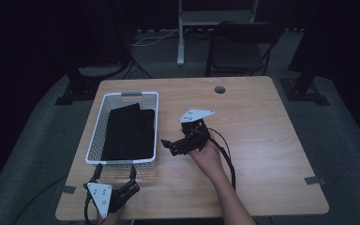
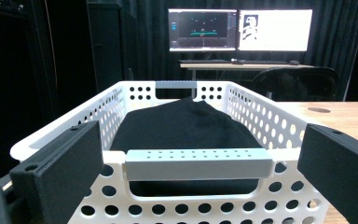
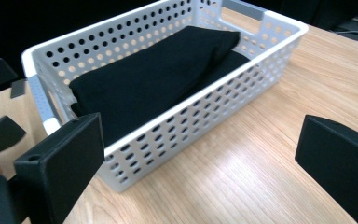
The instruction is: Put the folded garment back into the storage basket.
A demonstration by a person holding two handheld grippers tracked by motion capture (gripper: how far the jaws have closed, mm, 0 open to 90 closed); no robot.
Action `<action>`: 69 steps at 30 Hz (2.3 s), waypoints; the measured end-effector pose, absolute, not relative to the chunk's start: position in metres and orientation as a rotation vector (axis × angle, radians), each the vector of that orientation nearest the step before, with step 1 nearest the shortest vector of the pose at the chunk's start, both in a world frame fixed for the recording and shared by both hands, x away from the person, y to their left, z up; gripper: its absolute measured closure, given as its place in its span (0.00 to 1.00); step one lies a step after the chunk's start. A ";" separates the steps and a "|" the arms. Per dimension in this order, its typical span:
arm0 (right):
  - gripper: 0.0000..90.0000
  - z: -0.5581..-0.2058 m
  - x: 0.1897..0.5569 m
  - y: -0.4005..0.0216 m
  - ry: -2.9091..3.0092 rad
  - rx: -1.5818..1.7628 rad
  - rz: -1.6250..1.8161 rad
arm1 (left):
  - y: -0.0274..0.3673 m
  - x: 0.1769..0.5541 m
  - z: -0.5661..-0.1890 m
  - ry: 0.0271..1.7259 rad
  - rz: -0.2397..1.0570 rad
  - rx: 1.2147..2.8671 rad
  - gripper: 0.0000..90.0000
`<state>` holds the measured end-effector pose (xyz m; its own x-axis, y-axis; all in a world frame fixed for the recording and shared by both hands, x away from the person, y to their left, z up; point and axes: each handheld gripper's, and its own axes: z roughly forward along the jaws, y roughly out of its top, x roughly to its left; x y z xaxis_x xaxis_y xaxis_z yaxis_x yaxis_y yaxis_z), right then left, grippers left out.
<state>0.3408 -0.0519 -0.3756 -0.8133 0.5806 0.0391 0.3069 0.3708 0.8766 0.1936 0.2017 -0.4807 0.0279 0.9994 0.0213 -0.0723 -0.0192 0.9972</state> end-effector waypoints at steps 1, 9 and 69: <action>0.01 -0.376 0.340 -0.054 2.346 0.793 1.412 | 0.202 0.194 -0.481 1.126 1.236 1.185 0.01; 0.01 -0.377 0.332 -0.070 2.318 0.820 1.408 | 0.202 0.194 -0.481 1.125 1.237 1.186 0.02; 0.01 -0.413 0.263 -0.205 2.164 1.030 1.320 | 0.202 0.194 -0.481 1.127 1.238 1.184 0.02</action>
<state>0.2632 -0.2049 -0.4134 -0.6472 0.7615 0.0369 0.3811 0.2813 0.8807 0.1939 0.2016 -0.4808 0.0260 0.9994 0.0222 -0.0719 -0.0202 0.9972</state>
